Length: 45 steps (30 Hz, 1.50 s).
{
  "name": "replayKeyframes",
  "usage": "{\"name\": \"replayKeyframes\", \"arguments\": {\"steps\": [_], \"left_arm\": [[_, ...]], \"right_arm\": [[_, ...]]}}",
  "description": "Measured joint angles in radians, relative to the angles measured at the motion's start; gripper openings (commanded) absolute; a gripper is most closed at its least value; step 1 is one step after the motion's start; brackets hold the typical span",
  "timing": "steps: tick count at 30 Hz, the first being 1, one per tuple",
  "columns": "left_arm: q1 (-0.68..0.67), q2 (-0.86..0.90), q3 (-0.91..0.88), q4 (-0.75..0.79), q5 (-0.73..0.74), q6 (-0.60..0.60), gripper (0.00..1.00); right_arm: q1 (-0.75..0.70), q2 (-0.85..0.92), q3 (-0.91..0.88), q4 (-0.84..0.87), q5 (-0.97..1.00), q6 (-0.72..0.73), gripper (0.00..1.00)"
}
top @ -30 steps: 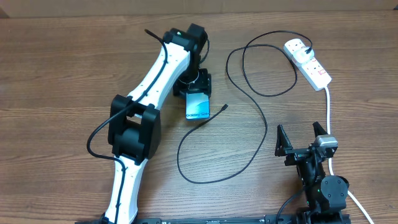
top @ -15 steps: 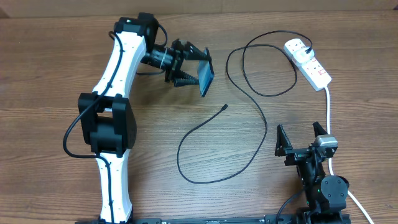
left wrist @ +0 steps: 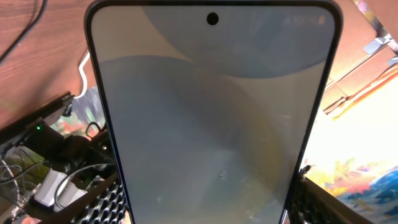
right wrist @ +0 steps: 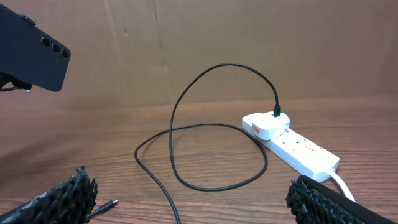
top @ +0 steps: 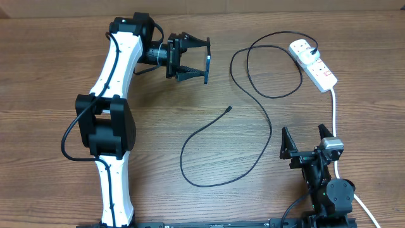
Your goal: Plug charger to phone and switch on socket
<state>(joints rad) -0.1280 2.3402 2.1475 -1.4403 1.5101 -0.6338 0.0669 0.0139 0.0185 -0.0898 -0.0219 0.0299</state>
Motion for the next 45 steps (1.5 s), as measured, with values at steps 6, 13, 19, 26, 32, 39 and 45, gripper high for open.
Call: {"name": "replayKeyframes", "arguments": {"steps": [6,13,19,26,32,39,45], "left_arm": [[0.000,0.000,0.000,0.000,0.005,-0.016,0.68],[0.000,0.000,0.000,0.016,0.006,-0.015,0.68],[-0.001,0.000,0.000,0.019,-0.021,-0.015,0.68],[-0.001,0.000,0.000,0.019,-0.026,-0.019,0.68],[-0.001,0.000,0.000,0.019,-0.030,-0.022,0.68],[-0.006,0.000,0.000,0.019,-0.056,-0.022,0.68],[-0.025,0.000,0.000,0.019,-0.139,-0.027,0.68]], "right_arm": [[0.000,0.000,0.000,0.046,-0.050,0.027,1.00],[0.000,0.000,0.000,0.108,-0.514,0.365,1.00],[0.000,-0.003,0.032,0.440,-0.708,0.536,1.00],[-0.007,0.151,0.431,-0.262,-0.623,0.379,1.00],[-0.008,0.485,0.838,-0.708,-0.391,0.216,1.00],[-0.005,0.802,0.966,-0.569,-0.706,0.213,0.84],[0.156,0.983,1.051,-0.684,-0.604,0.276,0.84]]}}
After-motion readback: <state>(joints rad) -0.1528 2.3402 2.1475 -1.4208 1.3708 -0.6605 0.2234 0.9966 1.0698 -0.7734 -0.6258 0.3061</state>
